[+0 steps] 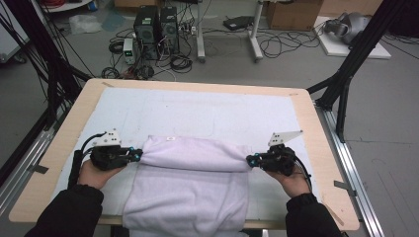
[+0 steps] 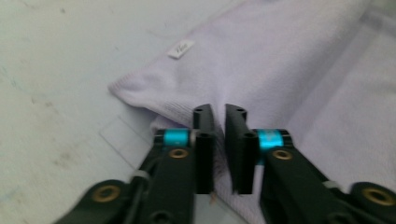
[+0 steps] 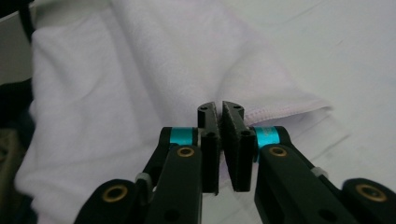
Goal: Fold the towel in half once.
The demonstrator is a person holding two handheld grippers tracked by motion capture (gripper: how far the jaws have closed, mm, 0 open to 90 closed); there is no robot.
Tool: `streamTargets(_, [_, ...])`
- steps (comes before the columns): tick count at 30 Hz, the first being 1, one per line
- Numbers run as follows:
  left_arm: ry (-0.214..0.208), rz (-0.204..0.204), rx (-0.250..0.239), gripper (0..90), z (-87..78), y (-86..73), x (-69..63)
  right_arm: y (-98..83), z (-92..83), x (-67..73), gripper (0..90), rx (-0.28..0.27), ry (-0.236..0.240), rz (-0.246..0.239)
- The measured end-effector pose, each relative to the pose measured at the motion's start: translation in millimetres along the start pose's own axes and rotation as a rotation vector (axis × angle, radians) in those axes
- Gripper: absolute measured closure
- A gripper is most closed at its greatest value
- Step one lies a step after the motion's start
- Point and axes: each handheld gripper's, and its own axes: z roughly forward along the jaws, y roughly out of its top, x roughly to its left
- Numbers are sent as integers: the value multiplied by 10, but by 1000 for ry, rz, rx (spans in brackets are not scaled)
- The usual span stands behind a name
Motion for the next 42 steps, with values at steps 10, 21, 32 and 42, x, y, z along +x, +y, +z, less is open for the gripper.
streamTargets(10, [52,-15,-14,615,128,250,193,169,86,-166,538,-33,-81,41])
streamTargets(21, [124,-155,57,605,598,121,547,142,553,-578,536,73,-141,112])
streamTargets(32, [117,-129,67,870,619,115,531,154,598,-533,843,104,-148,76])
streamTargets(42, [107,-121,5,880,394,186,503,232,351,-398,848,46,-135,27])
